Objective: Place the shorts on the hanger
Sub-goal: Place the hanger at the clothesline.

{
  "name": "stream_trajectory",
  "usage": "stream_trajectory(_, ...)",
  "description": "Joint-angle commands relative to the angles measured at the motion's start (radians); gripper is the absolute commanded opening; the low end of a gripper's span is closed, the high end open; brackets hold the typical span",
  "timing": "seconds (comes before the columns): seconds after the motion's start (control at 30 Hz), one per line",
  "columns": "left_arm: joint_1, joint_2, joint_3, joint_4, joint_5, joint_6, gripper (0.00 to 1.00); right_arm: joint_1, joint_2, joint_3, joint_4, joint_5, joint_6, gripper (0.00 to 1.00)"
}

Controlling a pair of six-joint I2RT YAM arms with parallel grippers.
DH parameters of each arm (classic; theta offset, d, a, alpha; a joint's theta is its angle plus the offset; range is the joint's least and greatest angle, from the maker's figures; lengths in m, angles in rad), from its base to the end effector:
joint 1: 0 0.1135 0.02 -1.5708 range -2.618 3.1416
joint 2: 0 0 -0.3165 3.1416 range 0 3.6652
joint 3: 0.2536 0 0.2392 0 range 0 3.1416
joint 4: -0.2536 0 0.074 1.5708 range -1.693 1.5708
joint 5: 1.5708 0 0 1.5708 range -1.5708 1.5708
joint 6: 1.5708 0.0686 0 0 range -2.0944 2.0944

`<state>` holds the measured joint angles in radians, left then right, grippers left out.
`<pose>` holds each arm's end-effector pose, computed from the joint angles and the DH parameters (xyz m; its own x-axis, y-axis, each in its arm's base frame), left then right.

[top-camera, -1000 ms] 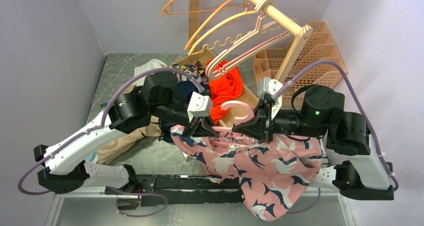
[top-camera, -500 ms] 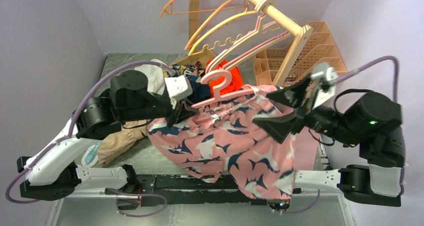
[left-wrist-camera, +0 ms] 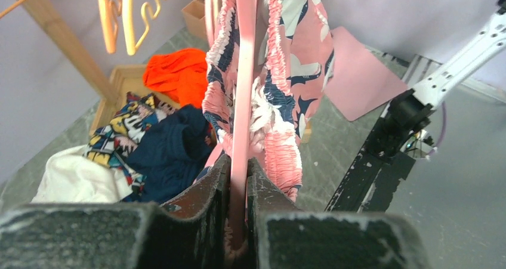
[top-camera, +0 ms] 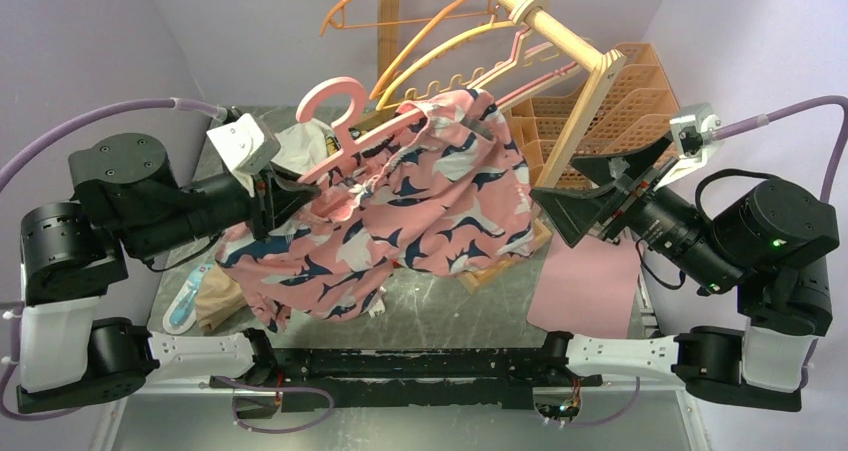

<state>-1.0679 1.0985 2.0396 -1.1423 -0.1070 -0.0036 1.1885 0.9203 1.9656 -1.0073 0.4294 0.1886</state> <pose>0.0562 -0.0869 0.5894 -0.0993 0.1730 -0.9799 0.8204 0.5715 0.0178 0.0373 0.0161 0.6010 -0.1151 0.1706 -0.9786 -0.6788 0.7057 0.2029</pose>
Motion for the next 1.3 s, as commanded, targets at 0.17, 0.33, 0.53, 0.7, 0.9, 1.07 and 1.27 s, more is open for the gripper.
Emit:
stream_trajectory(0.17,0.002,0.076,0.044,-0.027,-0.15,0.035,0.07,0.003,-0.063,-0.039,-0.014,0.096,0.032,1.0)
stream_trajectory(0.33,0.002,0.073,-0.018,0.129,-0.161,0.055,0.07,0.001,-0.151,-0.143,0.077,0.071,0.026,1.0)
stream_trajectory(0.53,0.002,0.112,-0.096,0.332,-0.067,0.061,0.07,-0.009,-0.174,-0.171,0.096,0.114,0.026,1.0)
stream_trajectory(0.7,0.001,0.21,-0.092,0.371,-0.022,0.051,0.07,-0.02,-0.251,-0.265,0.207,0.117,-0.001,1.0)
stream_trajectory(0.9,0.002,0.29,-0.083,0.437,0.024,0.054,0.07,-0.02,-0.263,-0.266,0.215,0.07,-0.022,1.0)
stream_trajectory(1.07,0.002,0.375,-0.05,0.47,0.027,0.073,0.07,-0.031,-0.209,-0.245,0.172,0.049,-0.035,1.0)
stream_trajectory(1.27,0.008,0.491,0.033,0.463,0.024,0.058,0.07,-0.036,-0.211,-0.264,0.208,0.022,-0.048,1.0)
